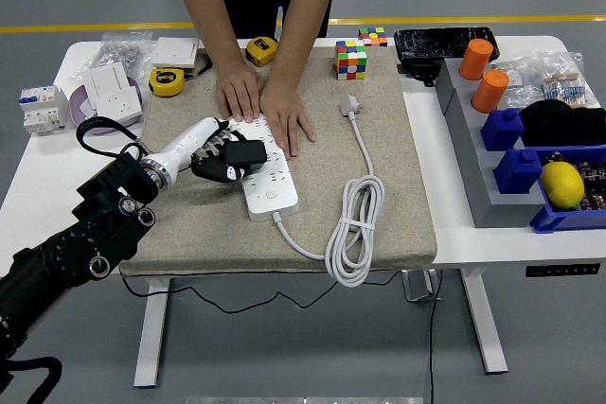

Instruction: Pick up the plug,place it near the board,insert it into the board,press the button

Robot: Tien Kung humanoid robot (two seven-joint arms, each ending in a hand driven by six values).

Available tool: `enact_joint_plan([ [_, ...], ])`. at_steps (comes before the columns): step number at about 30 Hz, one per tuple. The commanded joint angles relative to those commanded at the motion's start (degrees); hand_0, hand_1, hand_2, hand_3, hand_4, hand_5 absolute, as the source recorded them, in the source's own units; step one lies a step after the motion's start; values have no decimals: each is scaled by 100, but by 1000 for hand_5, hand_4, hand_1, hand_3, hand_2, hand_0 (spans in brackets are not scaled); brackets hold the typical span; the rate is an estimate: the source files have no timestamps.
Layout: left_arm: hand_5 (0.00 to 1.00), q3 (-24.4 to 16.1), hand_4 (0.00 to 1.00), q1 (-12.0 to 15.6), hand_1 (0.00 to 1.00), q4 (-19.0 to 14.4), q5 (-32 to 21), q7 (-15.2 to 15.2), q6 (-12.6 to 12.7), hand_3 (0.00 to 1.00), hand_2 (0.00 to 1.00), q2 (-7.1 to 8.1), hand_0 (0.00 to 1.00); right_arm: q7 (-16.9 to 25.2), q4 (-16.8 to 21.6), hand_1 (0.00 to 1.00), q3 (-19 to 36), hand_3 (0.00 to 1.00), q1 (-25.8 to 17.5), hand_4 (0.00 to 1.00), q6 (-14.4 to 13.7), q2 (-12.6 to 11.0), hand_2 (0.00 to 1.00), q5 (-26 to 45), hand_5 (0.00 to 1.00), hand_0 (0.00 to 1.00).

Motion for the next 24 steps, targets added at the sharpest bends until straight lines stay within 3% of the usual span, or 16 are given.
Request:
enact_joint_plan([
  [17, 100, 51, 660, -63, 488, 98, 68, 14, 23, 507, 510, -52, 360, -3, 0, 781, -7, 777, 4, 998, 3, -1, 742, -2, 737, 915],
  [18, 88, 50, 645, -61, 338, 95, 73, 28, 13, 428, 428, -53, 346, -4, 0, 779, -7, 777, 2, 998, 4, -2, 742, -3, 738, 915],
  [23, 88, 63, 645, -55, 338, 104, -125, 73, 2, 428, 428, -62, 346, -4, 0, 779, -12, 777, -1, 998, 5, -5, 742, -6, 738, 915],
  [24, 139, 70, 540, -56, 216, 112, -196, 76, 1, 271, 284, -64, 329, -3, 0, 779, -14, 777, 1, 998, 6, -5, 742, -3, 739, 915],
])
